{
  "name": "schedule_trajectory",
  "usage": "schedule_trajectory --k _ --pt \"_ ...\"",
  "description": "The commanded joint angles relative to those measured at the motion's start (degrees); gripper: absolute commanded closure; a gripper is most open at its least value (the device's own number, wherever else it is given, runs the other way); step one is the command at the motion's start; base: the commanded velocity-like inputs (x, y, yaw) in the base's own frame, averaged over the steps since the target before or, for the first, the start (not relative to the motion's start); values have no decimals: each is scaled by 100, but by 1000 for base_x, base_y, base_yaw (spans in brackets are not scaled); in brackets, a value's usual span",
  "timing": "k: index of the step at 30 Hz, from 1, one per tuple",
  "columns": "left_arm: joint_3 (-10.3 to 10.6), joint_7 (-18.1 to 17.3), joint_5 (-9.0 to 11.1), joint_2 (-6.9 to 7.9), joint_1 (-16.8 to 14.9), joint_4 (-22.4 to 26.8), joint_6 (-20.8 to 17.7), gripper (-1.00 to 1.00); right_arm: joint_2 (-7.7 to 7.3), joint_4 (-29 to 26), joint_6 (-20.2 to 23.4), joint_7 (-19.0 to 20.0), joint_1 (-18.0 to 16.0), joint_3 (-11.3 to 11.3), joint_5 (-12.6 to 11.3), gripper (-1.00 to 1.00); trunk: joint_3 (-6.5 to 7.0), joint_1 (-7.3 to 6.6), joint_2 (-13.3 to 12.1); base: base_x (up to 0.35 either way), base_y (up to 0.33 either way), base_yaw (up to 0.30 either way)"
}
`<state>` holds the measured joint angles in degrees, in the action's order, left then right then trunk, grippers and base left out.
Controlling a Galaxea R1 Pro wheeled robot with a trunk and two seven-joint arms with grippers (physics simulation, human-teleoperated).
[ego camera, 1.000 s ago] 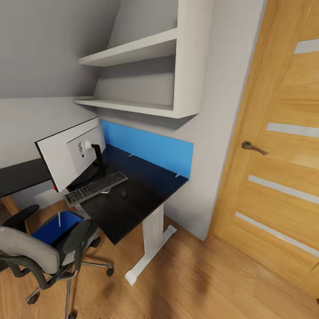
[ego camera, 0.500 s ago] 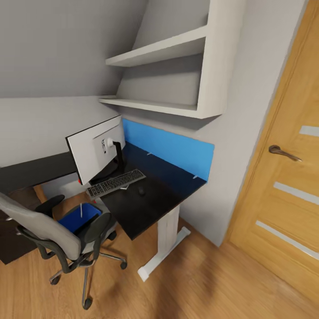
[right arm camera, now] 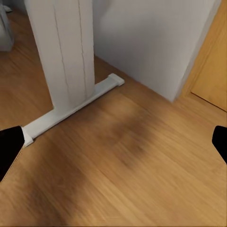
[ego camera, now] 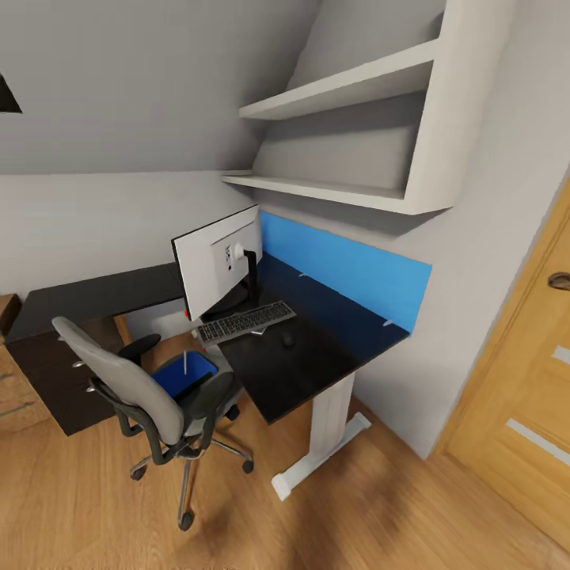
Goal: In the bedroom, organize the workspace by keeping the computer under the desk, ensuring the monitor is on the desk, placing the keyboard on the desk next to the monitor, placing the mouse on the desk next to the keyboard, moving the folder from the swivel chair onto the desk next to the mouse, stacking the notebook on top of the folder with the pen on top of the notebook, and positioning the swivel chair next to the desk.
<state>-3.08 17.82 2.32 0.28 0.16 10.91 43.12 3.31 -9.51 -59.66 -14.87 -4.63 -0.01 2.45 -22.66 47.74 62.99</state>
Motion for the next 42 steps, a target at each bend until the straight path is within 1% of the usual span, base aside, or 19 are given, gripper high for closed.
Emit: schedule_trajectory --k 1,42 --pt "-10 -15 23 -1 2 8 12 -100 2 2 -10 -34 -3 1 27 -100 -5 0 4 0 0 290" --pt "-8 -15 23 -5 2 2 12 -100 3 2 -6 -34 -3 -8 19 -100 -5 0 4 0 0 290"
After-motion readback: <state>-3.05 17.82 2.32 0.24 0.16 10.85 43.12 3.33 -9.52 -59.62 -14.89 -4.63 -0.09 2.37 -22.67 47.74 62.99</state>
